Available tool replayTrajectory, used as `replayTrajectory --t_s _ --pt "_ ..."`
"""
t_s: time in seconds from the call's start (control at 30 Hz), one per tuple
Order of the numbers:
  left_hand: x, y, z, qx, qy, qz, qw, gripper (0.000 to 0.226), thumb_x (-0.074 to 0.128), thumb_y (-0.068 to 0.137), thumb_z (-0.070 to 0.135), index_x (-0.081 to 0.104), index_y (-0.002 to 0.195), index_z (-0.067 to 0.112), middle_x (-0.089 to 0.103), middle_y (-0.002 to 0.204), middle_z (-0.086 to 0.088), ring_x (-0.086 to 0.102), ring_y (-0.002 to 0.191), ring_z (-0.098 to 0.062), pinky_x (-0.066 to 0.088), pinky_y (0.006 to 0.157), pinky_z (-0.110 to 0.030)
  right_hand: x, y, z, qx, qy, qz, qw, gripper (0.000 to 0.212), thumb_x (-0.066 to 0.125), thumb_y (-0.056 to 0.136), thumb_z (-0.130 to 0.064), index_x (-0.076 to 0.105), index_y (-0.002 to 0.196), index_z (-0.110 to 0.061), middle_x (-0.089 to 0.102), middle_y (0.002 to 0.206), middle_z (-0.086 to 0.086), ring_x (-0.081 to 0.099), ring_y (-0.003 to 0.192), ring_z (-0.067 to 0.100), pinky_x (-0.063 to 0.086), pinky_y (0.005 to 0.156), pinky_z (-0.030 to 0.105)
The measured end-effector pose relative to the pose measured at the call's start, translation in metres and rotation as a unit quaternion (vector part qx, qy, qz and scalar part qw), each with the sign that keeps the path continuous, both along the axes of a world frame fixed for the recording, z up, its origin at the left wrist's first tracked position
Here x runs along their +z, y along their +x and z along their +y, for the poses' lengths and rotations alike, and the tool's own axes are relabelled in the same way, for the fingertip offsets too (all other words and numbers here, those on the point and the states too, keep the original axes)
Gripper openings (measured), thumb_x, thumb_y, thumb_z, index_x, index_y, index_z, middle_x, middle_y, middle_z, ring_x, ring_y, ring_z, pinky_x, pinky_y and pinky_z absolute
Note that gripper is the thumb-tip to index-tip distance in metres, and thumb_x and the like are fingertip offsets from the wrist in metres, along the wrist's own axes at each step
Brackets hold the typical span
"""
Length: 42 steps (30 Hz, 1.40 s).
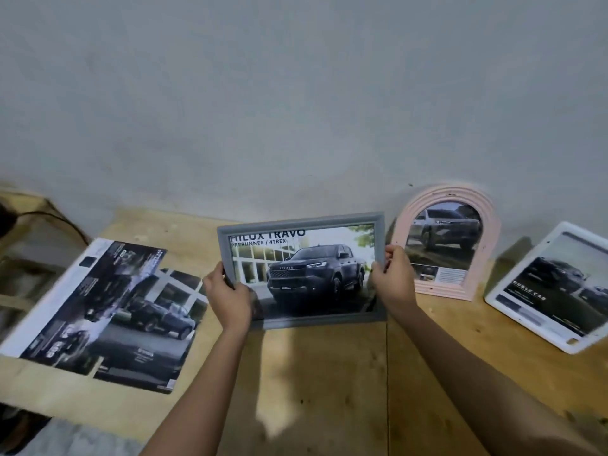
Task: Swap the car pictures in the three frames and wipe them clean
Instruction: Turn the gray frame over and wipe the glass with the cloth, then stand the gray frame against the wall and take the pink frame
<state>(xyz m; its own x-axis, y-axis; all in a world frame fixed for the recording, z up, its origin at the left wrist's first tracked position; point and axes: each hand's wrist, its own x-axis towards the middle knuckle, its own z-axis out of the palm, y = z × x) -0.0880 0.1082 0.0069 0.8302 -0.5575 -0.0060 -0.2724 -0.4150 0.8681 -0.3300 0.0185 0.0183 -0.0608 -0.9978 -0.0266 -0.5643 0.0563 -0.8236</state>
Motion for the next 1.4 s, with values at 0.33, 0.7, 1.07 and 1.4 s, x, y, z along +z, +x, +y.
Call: replayTrajectory --t_s 0.33,0.7,1.07,1.4 --pt "-0.012 0.062 -0.093 -0.143 -0.030 -0.037 0.989 0.046 0.045 0.087 -0.003 0.045 0.132 0.007 0.044 0.112 -0.005 0.053 0.092 -0.020 0.049 0.084 -0.030 -0.001 0.050 -0.052 -0.071 0.033 0.178 0.981 0.021 0.054 0.087 -0.007 0.045 0.106 -0.007 0.050 0.100 0.011 0.055 0.080 0.028 0.051 0.068 0.045" --pt "-0.026 0.078 -0.139 -0.205 -0.037 -0.108 0.972 0.043 0.055 0.085 -0.005 0.049 0.128 -0.002 0.052 0.110 -0.017 0.058 0.090 -0.028 0.049 0.077 -0.029 0.005 0.064 -0.082 -0.106 0.057 0.258 0.959 0.025 0.051 0.087 0.002 0.042 0.111 -0.002 0.050 0.111 0.015 0.052 0.100 0.031 0.048 0.076 0.042" --pt "-0.027 0.078 -0.141 -0.207 -0.034 -0.120 0.970 0.043 0.055 0.084 -0.007 0.049 0.126 -0.004 0.051 0.110 -0.020 0.053 0.099 -0.032 0.045 0.081 -0.030 -0.001 0.068 -0.085 -0.091 0.043 0.286 0.953 0.059 0.054 0.084 0.004 0.025 0.136 0.004 0.042 0.123 0.019 0.047 0.112 0.032 0.048 0.081 0.038" --pt "0.014 0.048 -0.151 -0.098 -0.045 -0.050 0.993 0.044 0.047 0.090 -0.003 0.041 0.133 -0.001 0.035 0.136 -0.017 0.037 0.125 -0.031 0.034 0.104 -0.034 0.010 0.056 -0.073 -0.034 -0.100 0.221 0.969 0.057 0.044 0.084 0.005 0.028 0.138 0.010 0.039 0.134 0.026 0.043 0.117 0.038 0.043 0.095 0.039"
